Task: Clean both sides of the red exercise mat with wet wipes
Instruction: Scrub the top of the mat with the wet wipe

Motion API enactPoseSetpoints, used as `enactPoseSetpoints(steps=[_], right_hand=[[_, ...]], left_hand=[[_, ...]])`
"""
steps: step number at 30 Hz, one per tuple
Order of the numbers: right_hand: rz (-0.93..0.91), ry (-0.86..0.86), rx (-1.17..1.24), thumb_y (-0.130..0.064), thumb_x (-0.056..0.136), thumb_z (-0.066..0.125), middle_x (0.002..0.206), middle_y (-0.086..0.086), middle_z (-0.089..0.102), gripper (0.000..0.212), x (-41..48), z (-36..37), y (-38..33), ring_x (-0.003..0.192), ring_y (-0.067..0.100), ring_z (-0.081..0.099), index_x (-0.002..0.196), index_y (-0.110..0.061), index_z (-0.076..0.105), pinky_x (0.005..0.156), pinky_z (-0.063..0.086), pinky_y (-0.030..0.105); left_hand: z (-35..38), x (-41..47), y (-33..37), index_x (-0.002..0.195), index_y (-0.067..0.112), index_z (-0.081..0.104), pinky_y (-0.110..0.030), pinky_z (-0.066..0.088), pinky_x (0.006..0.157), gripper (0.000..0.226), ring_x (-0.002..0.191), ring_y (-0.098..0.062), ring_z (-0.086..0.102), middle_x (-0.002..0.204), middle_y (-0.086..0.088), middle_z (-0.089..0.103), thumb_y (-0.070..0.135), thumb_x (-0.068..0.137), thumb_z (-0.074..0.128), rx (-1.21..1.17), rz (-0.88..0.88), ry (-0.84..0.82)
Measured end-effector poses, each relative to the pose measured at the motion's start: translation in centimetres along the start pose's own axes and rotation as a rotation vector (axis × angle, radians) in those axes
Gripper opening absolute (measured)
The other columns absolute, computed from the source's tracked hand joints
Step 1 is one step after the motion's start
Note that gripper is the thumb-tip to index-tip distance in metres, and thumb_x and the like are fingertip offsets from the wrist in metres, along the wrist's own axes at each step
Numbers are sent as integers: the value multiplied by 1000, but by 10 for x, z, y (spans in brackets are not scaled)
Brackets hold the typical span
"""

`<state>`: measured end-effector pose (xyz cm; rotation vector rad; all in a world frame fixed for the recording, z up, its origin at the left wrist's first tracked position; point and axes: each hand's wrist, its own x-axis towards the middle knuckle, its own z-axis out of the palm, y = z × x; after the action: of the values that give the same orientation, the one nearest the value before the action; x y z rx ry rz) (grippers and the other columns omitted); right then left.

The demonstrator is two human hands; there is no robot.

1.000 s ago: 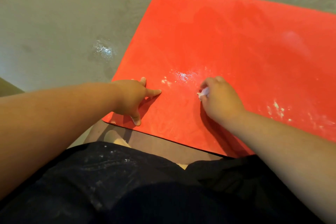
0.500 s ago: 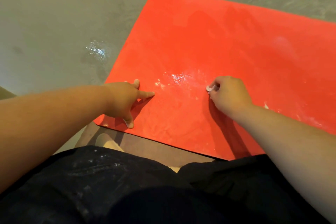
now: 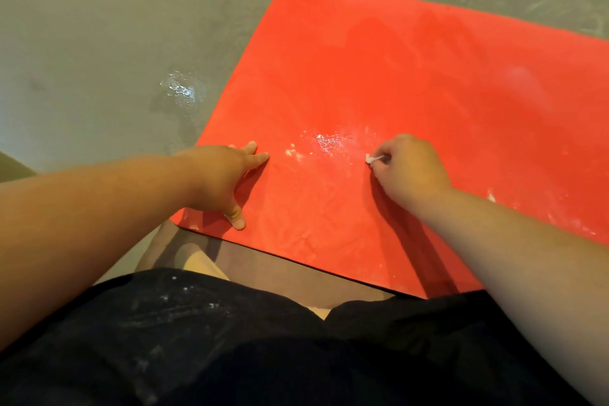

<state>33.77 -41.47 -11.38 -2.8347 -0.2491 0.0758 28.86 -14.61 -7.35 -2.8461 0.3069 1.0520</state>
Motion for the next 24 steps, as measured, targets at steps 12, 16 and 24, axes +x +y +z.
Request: enactPoseSetpoints(steps=[12,16,24], right_hand=[[-43,-23,43,-23,88,61,101,12,63,17,-1,0,-4,97,31,59,96,-13,73,81,43,33],[-98,-43,16,-19,92,54,104,11,59,21,-25,11,-27,99,30,57,103,-13,71,83,42,33],[-324,-143,-22,-22,89,59,98,11,63,17,4,4,-24,98,31,58,96,-14,72,81,43,34]], left_hand=[[0,4,-3,153,30,-5,-36,20,116,131,148,-23,9,160,4,-11,49,61,85,-6,0,-12],[-1,5,-5,152,32,-7,-36,20,116,130,148,-21,7,160,6,-13,49,61,85,-23,-2,-22],[1,6,-5,152,32,-7,-36,19,116,129,148,-20,5,159,7,-15,47,63,85,-36,-2,-24]])
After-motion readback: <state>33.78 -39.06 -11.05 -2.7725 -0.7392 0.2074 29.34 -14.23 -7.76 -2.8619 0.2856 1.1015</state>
